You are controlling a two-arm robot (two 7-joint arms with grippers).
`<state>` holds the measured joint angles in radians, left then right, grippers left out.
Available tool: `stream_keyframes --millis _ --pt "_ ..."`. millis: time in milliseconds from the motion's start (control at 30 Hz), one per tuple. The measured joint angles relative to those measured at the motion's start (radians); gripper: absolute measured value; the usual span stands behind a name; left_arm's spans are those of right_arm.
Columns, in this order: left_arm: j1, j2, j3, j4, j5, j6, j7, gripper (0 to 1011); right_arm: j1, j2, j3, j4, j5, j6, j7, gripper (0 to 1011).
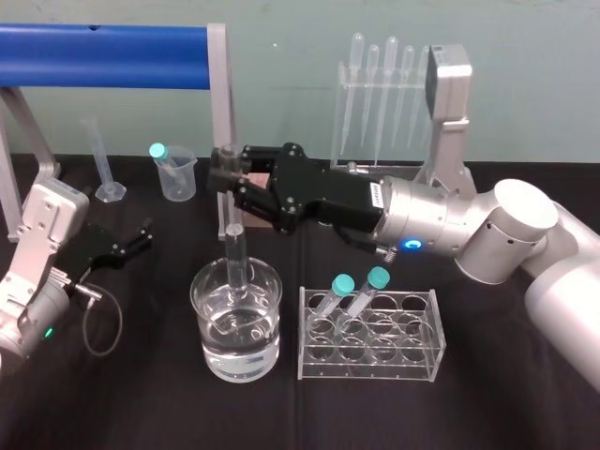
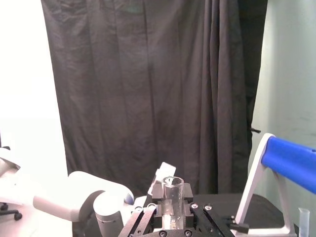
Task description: Hold the test tube with one hand and immerse one end into the beaker, then return it to the test tube rack.
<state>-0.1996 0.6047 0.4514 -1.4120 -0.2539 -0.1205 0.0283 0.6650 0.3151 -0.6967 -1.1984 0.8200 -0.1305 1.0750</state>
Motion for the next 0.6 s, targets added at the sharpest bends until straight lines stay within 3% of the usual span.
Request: stream_keyframes --millis 600 --pt "0.0 0.0 0.0 0.0 0.0 0.0 0.0 1000 0.021 -0.049 -0.05 0.104 -0.076 0.004 -0.048 226"
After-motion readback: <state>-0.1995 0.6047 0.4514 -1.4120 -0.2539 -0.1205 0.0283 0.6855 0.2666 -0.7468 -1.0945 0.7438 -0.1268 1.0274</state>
